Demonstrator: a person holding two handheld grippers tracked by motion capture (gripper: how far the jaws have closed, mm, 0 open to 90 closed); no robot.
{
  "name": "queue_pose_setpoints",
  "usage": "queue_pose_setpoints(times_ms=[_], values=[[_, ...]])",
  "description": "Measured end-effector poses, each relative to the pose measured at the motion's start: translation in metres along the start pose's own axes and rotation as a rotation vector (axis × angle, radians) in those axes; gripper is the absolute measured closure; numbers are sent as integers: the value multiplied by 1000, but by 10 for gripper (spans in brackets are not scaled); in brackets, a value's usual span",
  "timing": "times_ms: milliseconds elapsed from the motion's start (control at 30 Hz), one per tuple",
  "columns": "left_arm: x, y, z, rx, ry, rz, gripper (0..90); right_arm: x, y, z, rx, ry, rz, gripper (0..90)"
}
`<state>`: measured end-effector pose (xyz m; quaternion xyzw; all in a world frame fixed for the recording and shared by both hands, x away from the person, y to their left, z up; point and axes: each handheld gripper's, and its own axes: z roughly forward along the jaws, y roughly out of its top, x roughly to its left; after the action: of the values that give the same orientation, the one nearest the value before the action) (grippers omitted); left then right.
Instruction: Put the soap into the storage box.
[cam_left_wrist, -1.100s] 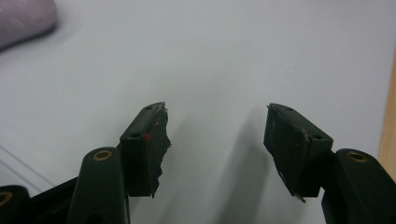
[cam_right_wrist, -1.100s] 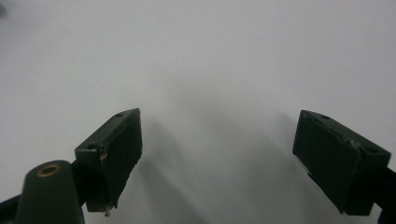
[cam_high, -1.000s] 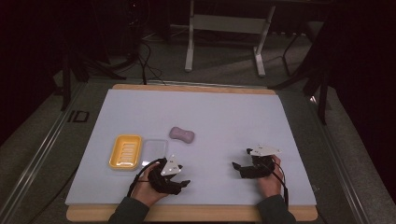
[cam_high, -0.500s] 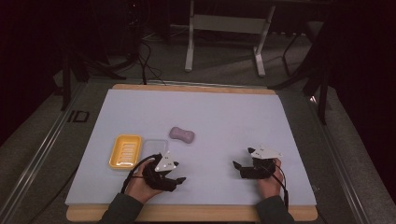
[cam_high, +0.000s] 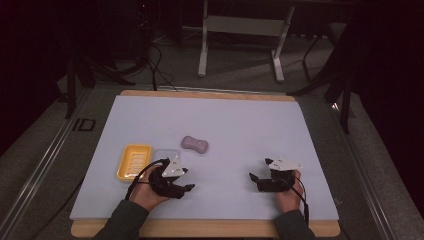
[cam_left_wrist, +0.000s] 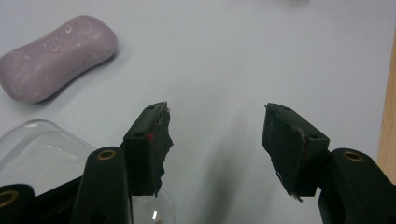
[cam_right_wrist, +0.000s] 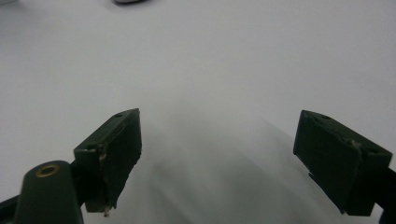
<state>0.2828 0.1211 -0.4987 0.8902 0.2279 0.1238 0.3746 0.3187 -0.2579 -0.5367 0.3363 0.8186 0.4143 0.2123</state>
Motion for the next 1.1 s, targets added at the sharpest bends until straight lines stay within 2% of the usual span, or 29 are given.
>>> queue_pose_setpoints(times_ms=[400,667,800,1100], values=[[16,15,-4,-6,0,36,409,1,0,0,0,4,-3,149],[26,24,-5,-10,-8,41,403,1,0,0,-1,5,-4,149],[30,27,-3,-12,-2,30,400,1,0,0,-3,7,-7,149],[37,33,-4,-35,12,32,401,1,0,0,-3,9,-8,149]])
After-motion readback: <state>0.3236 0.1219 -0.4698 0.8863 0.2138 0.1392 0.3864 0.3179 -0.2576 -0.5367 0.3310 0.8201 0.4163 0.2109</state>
